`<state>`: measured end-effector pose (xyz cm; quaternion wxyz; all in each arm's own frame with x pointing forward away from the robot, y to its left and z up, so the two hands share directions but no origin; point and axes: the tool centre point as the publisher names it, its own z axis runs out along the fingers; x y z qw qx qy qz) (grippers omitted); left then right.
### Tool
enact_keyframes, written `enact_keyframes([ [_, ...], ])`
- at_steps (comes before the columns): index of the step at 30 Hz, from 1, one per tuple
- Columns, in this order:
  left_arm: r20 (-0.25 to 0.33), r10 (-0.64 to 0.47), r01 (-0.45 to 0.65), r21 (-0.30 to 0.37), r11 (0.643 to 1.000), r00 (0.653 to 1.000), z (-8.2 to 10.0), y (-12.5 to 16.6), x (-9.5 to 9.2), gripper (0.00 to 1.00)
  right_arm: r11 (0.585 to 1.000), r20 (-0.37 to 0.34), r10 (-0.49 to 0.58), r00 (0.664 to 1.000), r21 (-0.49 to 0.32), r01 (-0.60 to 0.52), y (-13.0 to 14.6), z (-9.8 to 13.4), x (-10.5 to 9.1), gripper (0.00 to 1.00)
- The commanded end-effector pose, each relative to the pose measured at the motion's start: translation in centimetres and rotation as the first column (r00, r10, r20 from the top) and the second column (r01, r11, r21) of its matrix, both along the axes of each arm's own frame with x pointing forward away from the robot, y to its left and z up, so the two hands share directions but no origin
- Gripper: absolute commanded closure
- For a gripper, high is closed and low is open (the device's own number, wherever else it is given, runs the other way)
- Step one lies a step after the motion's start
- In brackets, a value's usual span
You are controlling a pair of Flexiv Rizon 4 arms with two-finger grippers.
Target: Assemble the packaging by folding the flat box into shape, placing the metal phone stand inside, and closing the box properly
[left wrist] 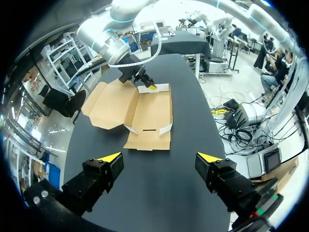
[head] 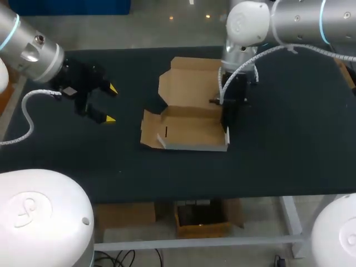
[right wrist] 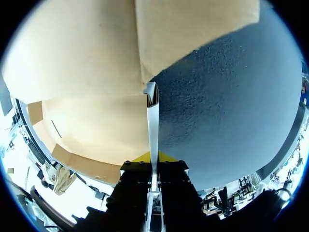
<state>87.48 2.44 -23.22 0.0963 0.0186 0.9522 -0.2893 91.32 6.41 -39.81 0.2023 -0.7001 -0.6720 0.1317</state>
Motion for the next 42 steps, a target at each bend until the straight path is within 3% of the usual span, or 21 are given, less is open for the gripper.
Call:
enact_keyframes([
  [1, -0.003, 0.000, 0.000, 0.005, 1.000, 1.000, 0.1, 0.0, 0.0, 0.00, 1.000, 0.021, -0.006, 1.000, -0.008, 0.006, 0.0, 0.2, -0.5, 0.93],
  [7, -0.003, 0.000, 0.000, 0.005, 1.000, 1.000, 0.1, 0.0, 0.0, 0.00, 1.000, 0.050, -0.015, 0.999, -0.016, 0.016, 0.1, -0.1, -0.5, 0.86],
  [18, -0.003, 0.000, 0.000, 0.005, 1.000, 1.000, 0.1, 0.0, 0.0, 0.00, 0.995, 0.140, -0.056, 0.989, -0.075, 0.067, 0.1, -0.8, -0.2, 0.87],
  [25, -0.003, 0.000, 0.000, 0.005, 1.000, 1.000, 0.1, 0.0, 0.0, 0.00, 0.991, 0.215, -0.082, 0.973, -0.090, 0.103, 0.3, -1.2, -0.2, 0.86],
  [33, -0.003, 0.000, 0.000, 0.005, 1.000, 1.000, 0.1, 0.0, 0.0, 0.00, 0.987, 0.296, -0.115, 0.948, -0.077, 0.144, 0.2, -1.9, -0.4, 0.92],
  [37, -0.003, 0.000, 0.000, 0.005, 1.000, 1.000, 0.1, 0.0, 0.0, 0.00, 0.986, 0.338, -0.113, 0.934, -0.077, 0.147, 0.2, -1.9, -0.4, 0.85],
  [42, -0.003, 0.000, 0.000, 0.005, 1.000, 1.000, 0.1, 0.0, 0.0, 0.00, 0.984, 0.370, -0.115, 0.922, -0.083, 0.156, 0.1, -1.9, -0.2, 0.87],
])
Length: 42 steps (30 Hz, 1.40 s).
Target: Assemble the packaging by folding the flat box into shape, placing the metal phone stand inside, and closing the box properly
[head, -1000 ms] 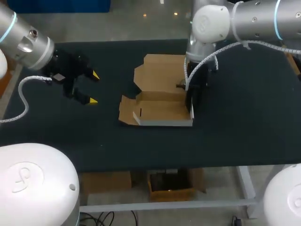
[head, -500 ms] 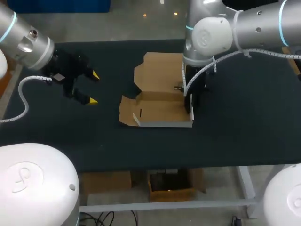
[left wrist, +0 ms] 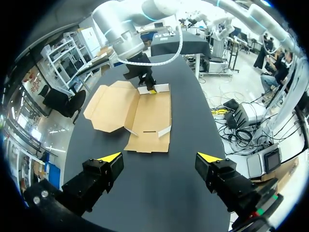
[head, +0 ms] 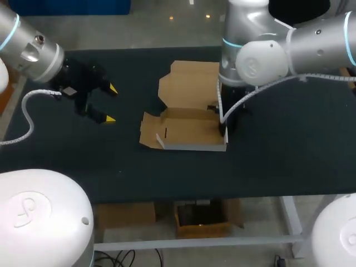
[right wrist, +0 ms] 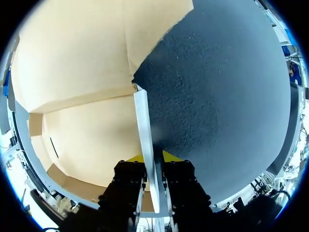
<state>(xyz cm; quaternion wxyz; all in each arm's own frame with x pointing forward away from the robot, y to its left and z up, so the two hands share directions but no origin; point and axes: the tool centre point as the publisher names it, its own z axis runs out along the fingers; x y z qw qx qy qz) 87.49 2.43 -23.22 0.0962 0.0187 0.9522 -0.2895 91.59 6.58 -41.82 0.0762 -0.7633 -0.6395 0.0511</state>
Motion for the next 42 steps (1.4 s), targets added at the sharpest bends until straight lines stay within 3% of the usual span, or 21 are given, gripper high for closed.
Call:
enact_keyframes([
  [1, -0.003, 0.000, 0.000, 0.005, 1.000, 1.000, 0.1, 0.0, 0.0, 0.00, 1.000, 0.092, -0.004, 0.996, -0.017, 0.006, -0.1, 0.1, -0.5, 0.88],
  [6, -0.003, 0.000, 0.000, 0.005, 1.000, 1.000, 0.1, 0.0, 0.0, 0.00, 0.999, 0.124, -0.003, 0.992, -0.033, 0.007, -0.1, 0.3, -0.3, 0.90],
  [15, -0.003, 0.000, 0.000, 0.005, 1.000, 1.000, 0.1, 0.0, 0.0, 0.00, 0.999, 0.158, 0.008, 0.987, -0.037, -0.002, 0.0, 0.3, 0.0, 0.85],
  [21, -0.003, 0.000, 0.000, 0.005, 1.000, 1.000, 0.1, 0.0, 0.0, 0.00, 0.999, 0.155, 0.017, 0.988, -0.030, -0.012, 0.1, -0.1, 0.2, 0.89],
  [24, -0.003, 0.000, 0.000, 0.005, 1.000, 1.000, 0.1, 0.0, 0.0, 0.00, 0.999, 0.152, 0.019, 0.988, -0.028, -0.015, 0.1, -0.3, 0.2, 1.00],
  [35, -0.003, 0.000, 0.000, 0.005, 1.000, 1.000, 0.1, 0.0, 0.0, 0.00, 0.995, 0.164, 0.087, 0.983, -0.058, -0.078, 0.3, 0.1, -0.4, 1.00],
  [42, -0.003, 0.000, 0.000, 0.005, 1.000, 1.000, 0.1, 0.0, 0.0, 0.00, 0.991, 0.127, 0.102, 0.987, -0.094, -0.090, -0.2, 0.0, -1.0, 1.00],
])
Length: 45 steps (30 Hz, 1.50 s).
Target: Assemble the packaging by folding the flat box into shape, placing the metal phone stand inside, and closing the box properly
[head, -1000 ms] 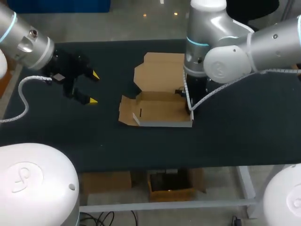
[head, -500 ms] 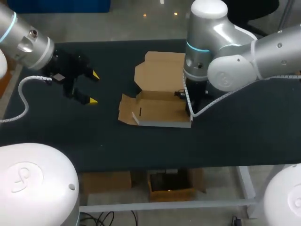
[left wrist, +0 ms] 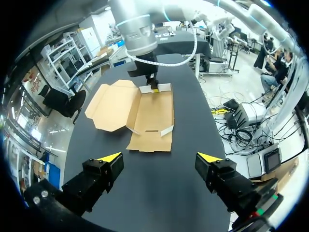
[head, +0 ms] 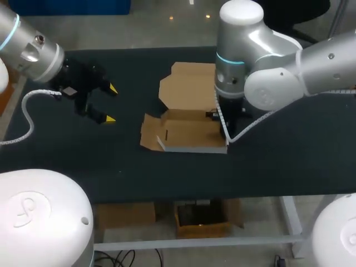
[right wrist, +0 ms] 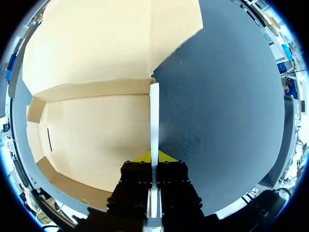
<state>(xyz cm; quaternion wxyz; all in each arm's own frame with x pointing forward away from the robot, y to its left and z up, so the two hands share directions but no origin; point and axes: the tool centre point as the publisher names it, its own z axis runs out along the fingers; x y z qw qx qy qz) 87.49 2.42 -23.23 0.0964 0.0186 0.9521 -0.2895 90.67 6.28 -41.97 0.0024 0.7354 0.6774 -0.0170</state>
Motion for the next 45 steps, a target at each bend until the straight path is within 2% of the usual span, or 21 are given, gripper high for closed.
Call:
enact_keyframes([
  [1, -0.003, 0.000, 0.000, 0.005, 1.000, 1.000, 0.1, 0.0, 0.0, 0.00, 1.000, -0.033, -0.005, 0.999, -0.031, 0.004, 0.0, 0.1, -0.1, 1.00],
  [10, -0.003, 0.000, 0.000, 0.005, 1.000, 1.000, 0.1, 0.0, 0.0, 0.00, 0.989, -0.098, -0.045, 0.994, -0.142, 0.031, -0.2, -0.2, -0.2, 1.00],
  [17, -0.003, 0.000, 0.000, 0.005, 1.000, 1.000, 0.1, 0.0, 0.0, 0.00, 0.970, -0.092, -0.075, 0.993, -0.239, 0.051, -0.3, 0.4, -0.2, 1.00],
  [22, -0.003, 0.000, 0.000, 0.005, 1.000, 1.000, 0.1, 0.0, 0.0, 0.00, 0.965, -0.077, -0.082, 0.994, -0.255, 0.060, -0.3, 0.6, -0.2, 1.00],
  [26, -0.003, 0.000, 0.000, 0.005, 1.000, 1.000, 0.1, 0.0, 0.0, 0.00, 0.978, -0.043, -0.055, 0.998, -0.205, 0.045, -0.3, 0.7, -0.6, 1.00],
  [30, -0.003, 0.000, 0.000, 0.005, 1.000, 1.000, 0.1, 0.0, 0.0, 0.00, 0.995, -0.001, 0.005, 1.000, -0.104, -0.005, -0.4, 0.8, -1.0, 1.00],
  [32, -0.003, 0.000, 0.000, 0.005, 1.000, 1.000, 0.1, 0.0, 0.0, 0.00, 0.999, 0.024, 0.038, 0.999, -0.027, -0.037, -0.5, 0.8, -1.2, 1.00],
  [35, -0.003, 0.000, 0.000, 0.005, 1.000, 1.000, 0.1, 0.0, 0.0, 0.00, 0.998, 0.045, 0.057, 0.997, 0.022, -0.058, -0.8, 0.8, -1.4, 1.00],
  [41, -0.003, 0.000, 0.000, 0.005, 1.000, 1.000, 0.1, 0.0, 0.0, 0.00, 0.992, 0.079, 0.093, 0.993, 0.079, -0.099, -1.1, 1.1, -1.5, 1.00],
  [45, -0.003, 0.000, 0.000, 0.005, 1.000, 1.000, 0.1, 0.0, 0.0, 0.00, 0.991, 0.084, 0.096, 0.992, 0.089, -0.103, -1.2, 1.1, -1.4, 1.00],
])
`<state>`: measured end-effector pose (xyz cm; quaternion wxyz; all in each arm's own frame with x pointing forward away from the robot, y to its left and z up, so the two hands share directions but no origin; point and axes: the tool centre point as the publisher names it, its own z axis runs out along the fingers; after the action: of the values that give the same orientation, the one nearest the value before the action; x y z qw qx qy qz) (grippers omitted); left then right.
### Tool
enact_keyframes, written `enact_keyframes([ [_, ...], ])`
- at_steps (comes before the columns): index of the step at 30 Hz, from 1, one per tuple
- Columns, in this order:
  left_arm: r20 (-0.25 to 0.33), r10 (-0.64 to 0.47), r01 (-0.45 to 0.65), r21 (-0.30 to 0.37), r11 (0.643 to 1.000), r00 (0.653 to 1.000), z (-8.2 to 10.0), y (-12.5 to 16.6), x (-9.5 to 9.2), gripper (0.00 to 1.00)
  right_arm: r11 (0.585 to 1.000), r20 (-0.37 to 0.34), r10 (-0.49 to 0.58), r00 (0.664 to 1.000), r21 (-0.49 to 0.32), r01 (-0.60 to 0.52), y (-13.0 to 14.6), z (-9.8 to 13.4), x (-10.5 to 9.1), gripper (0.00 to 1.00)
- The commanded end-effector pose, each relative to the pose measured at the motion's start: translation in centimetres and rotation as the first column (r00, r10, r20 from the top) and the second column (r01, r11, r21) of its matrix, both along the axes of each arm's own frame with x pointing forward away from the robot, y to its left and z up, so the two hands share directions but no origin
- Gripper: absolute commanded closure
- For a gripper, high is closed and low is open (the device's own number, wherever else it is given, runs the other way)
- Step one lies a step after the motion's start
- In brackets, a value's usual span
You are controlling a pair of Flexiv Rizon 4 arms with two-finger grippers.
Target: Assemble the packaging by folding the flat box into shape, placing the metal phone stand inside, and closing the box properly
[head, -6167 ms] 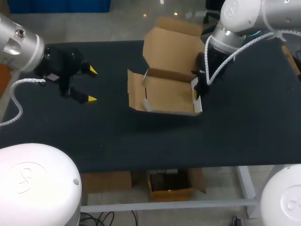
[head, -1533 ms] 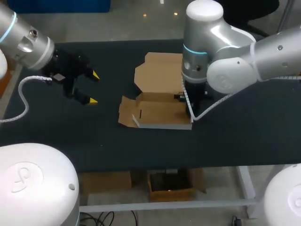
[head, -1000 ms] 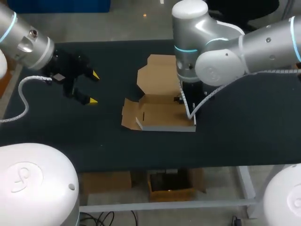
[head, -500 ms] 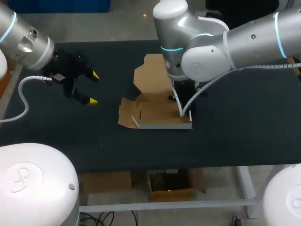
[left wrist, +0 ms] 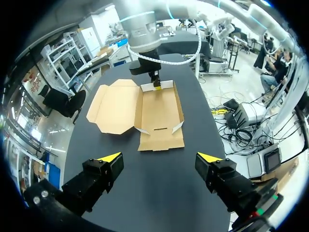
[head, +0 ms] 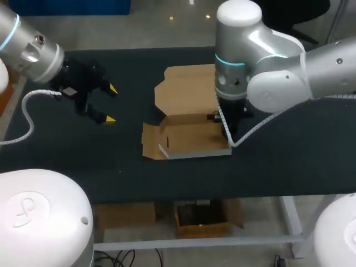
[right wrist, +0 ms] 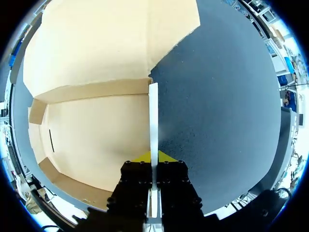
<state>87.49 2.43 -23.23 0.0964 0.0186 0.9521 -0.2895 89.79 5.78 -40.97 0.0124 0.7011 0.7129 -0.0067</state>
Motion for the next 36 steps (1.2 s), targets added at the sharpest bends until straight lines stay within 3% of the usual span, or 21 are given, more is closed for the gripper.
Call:
enact_keyframes([
  [1, -0.003, 0.000, 0.000, 0.005, 1.000, 1.000, 0.1, 0.0, 0.0, 0.00, 0.995, 0.047, 0.001, 0.999, 0.102, -0.006, -0.8, 0.0, -0.5, 1.00],
  [8, -0.003, 0.000, 0.000, 0.005, 1.000, 1.000, 0.1, 0.0, 0.0, 0.00, 0.991, 0.025, 0.007, 1.000, 0.134, -0.010, -0.8, -0.8, -0.3, 1.00],
  [18, -0.003, 0.000, 0.000, 0.005, 1.000, 1.000, 0.1, 0.0, 0.0, 0.00, 0.996, -0.035, 0.000, 0.999, 0.085, 0.003, -1.0, -0.6, 0.1, 1.00],
  [36, -0.003, 0.000, 0.000, 0.005, 1.000, 1.000, 0.1, 0.0, 0.0, 0.00, 0.999, -0.065, -0.008, 0.998, 0.049, 0.011, -1.1, -1.2, 0.4, 1.00],
])
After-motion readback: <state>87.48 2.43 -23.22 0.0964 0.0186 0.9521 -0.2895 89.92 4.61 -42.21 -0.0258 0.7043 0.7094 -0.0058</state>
